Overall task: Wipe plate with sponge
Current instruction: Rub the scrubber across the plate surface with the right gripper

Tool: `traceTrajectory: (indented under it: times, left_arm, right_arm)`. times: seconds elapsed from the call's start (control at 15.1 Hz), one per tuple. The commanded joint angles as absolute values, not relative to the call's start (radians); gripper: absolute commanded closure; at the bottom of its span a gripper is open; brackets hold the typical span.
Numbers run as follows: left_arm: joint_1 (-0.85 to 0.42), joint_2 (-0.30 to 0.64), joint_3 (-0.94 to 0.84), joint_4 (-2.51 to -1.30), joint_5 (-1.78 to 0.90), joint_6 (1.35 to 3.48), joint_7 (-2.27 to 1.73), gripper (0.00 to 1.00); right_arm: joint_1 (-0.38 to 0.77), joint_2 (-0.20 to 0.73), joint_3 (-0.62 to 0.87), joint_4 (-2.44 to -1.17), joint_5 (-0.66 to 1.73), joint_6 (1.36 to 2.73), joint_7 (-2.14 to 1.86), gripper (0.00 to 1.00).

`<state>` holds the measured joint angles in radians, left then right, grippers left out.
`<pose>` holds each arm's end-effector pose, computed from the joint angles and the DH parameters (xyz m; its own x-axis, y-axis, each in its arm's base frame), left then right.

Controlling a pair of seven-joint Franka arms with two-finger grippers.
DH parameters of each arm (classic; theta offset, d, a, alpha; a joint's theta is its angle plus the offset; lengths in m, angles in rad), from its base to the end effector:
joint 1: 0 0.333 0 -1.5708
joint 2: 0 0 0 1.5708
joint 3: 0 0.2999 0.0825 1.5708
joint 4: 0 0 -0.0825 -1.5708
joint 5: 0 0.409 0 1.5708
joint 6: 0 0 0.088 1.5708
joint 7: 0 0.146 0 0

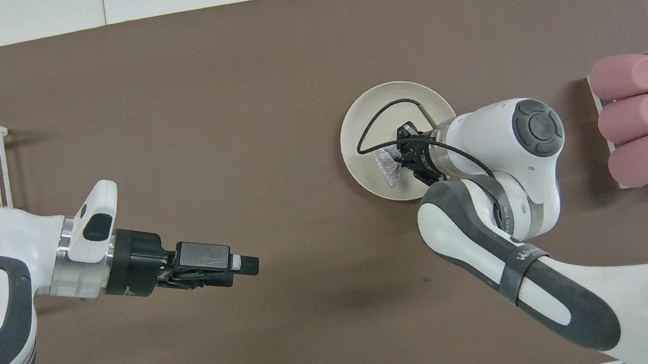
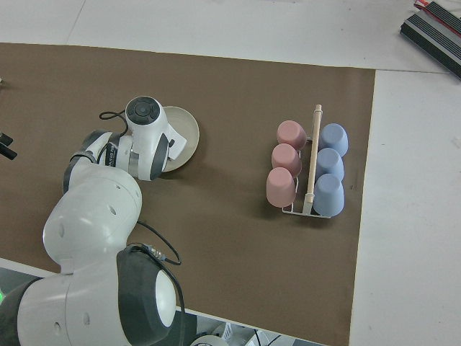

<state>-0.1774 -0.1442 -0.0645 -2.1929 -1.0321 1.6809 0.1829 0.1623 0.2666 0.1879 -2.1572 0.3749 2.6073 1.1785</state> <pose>0.4572 -0.2330 0.4163 0.9376 -0.2287 -0.2619 0.0903 -0.5672 0.8186 0.5664 0.2080 0.2220 0.4256 -0.8789 -0.2154 -0.8966 -0.3774 -0.2316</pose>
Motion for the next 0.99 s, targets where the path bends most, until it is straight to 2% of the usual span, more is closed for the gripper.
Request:
traceTrajectory:
  times: [0.0,0.4,0.8,0.93]
  left_arm:
    - [-0.172,-0.156,-0.071,-2.192,-1.011,1.698,0.161,0.0]
    - [-0.172,-0.156,-0.071,-2.192,-1.011,1.704,0.161,0.0]
    - [-0.172,-0.156,-0.071,-2.192,-1.009,1.706,0.149,0.0]
    - [-0.172,-0.155,-0.071,-2.192,-0.993,1.713,0.149,0.0]
  right_arm:
    - [0.095,0.311,0.198,-2.168,0.387,2.645,1.062,1.0]
    - [0.098,0.314,0.198,-2.166,0.394,2.645,1.046,1.0]
    - [0.234,0.319,0.198,-2.166,0.508,2.701,1.232,1.0]
    - [0.244,0.327,0.198,-2.166,0.529,2.717,1.24,1.0]
